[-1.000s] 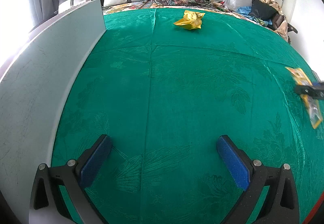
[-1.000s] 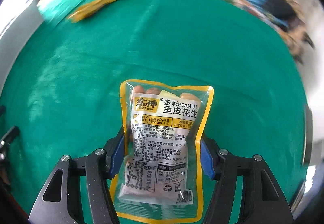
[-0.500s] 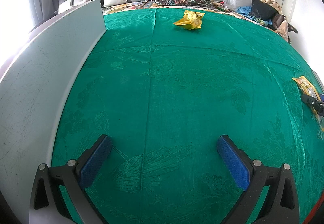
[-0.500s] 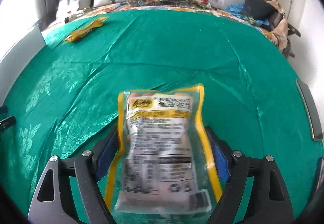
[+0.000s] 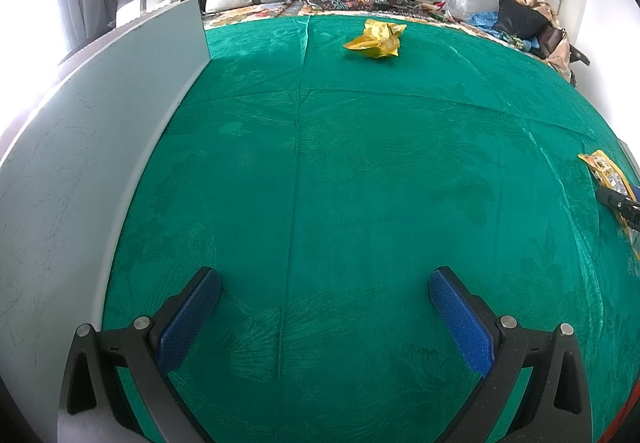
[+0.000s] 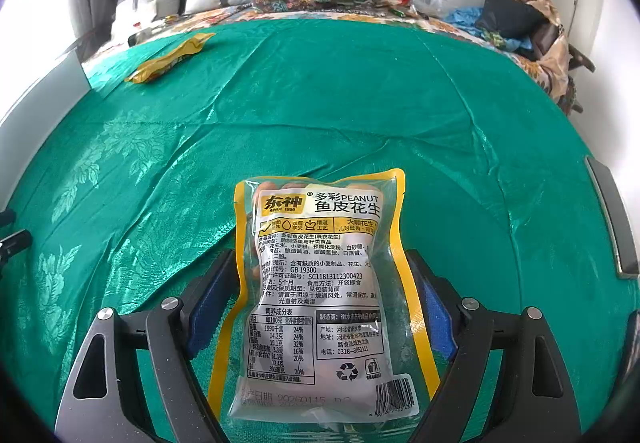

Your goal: Organize snacks

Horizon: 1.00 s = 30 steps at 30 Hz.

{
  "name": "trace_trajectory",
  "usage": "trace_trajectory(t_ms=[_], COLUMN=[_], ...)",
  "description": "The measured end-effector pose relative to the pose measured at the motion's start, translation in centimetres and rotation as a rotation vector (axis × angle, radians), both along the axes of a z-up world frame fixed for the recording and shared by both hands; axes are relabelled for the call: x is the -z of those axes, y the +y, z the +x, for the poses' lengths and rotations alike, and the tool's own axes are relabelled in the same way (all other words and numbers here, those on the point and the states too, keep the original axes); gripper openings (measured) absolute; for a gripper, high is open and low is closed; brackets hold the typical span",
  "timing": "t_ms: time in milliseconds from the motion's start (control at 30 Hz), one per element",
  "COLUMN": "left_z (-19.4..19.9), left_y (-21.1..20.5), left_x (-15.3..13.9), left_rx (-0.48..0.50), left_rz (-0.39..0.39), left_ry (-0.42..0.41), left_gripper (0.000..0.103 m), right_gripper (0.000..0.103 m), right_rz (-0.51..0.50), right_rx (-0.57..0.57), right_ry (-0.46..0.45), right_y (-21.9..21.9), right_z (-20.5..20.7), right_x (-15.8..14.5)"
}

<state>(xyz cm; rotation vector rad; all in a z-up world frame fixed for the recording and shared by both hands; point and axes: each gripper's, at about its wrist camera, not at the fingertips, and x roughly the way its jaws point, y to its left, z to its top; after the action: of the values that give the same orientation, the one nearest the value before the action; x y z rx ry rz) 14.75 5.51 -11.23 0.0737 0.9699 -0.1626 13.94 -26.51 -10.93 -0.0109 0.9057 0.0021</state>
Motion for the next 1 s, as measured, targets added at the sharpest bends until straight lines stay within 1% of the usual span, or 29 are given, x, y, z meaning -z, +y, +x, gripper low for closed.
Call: trace_trajectory(t_ms=[67, 133, 167, 267, 300, 333, 400, 467, 567, 600, 633, 667, 700, 733, 800, 867, 933, 1000], left_z=[1.5, 4.3, 6.0, 11.6, 14.6, 16.7, 21.0, 24.9, 28.2, 28.9, 29.4, 29.5, 29.3, 29.1, 27.6, 24.7, 21.3, 16.9], left_y=[-0.5, -1.4, -2.0, -4.1, -5.2, -6.0, -7.7, -9.5, -10.9, -11.2, -11.4, -11.3, -11.3, -11.3, -11.2, -10.7, -9.8, -8.5], left_x=[-0.1, -0.7, -1.5, -4.3, -5.1, -5.3, -5.1, -4.2, -2.4, -1.8, -1.4, -1.4, -1.6, -1.6, -1.6, -1.5, -1.5, -1.4], left_rx=[0.032, 0.093, 0.116, 0.147, 0.149, 0.148, 0.135, 0.114, 0.082, 0.071, 0.066, 0.074, 0.078, 0.072, 0.092, 0.112, 0.112, 0.106], left_rz=[0.008, 0.002, -0.004, 0.016, 0.010, 0.001, 0.004, 0.043, 0.080, 0.087, 0.088, 0.049, 0.010, 0.024, 0.056, 0.082, 0.072, 0.054], left_ry=[0.063, 0.135, 0.139, 0.077, 0.079, 0.092, 0.126, 0.137, 0.154, 0.160, 0.160, 0.150, 0.138, 0.129, 0.113, 0.105, 0.122, 0.147], left_gripper=[0.103, 0.103, 0.103, 0.103, 0.103, 0.103, 0.103, 0.103, 0.102, 0.093, 0.081, 0.056, 0.046, 0.045, 0.045, 0.045, 0.045, 0.045], right_gripper=[0.085, 0.085, 0.085, 0.085, 0.085, 0.085, 0.086, 0.086, 0.086, 0.086, 0.086, 0.086, 0.087, 0.087, 0.087, 0.087, 0.087, 0.087], right_rz=[0.000, 0.000, 0.000, 0.001, 0.000, 0.000, 0.001, 0.001, 0.002, 0.002, 0.003, 0.004, 0.005, 0.006, 0.006, 0.006, 0.006, 0.006], right_rx=[0.000, 0.000, 0.000, 0.000, 0.000, 0.000, 0.000, 0.000, -0.001, -0.001, -0.001, -0.001, -0.002, -0.003, -0.003, -0.003, -0.002, -0.002], right_ry=[0.000, 0.000, 0.000, 0.000, 0.000, 0.000, 0.000, 0.000, 0.000, 0.000, 0.000, 0.000, 0.000, 0.000, 0.000, 0.000, 0.000, 0.000], right_y=[0.0, 0.0, 0.0, 0.0, 0.0, 0.0, 0.0, 0.0, 0.0, -0.1, -0.1, 0.1, 0.1, 0.3, 0.6, 0.7, 0.7, 0.7], right_z=[0.0, 0.0, 0.0, 0.0, 0.0, 0.0, 0.0, 0.0, 0.0, 0.1, 0.0, 0.0, 0.1, 0.1, 0.4, 0.3, 0.4, 0.3], right_x=[0.0, 0.0, 0.0, 0.0, 0.0, 0.0, 0.0, 0.0, 0.0, 0.0, 0.0, -0.2, -0.2, 0.0, 0.2, 0.3, 0.3, 0.3])
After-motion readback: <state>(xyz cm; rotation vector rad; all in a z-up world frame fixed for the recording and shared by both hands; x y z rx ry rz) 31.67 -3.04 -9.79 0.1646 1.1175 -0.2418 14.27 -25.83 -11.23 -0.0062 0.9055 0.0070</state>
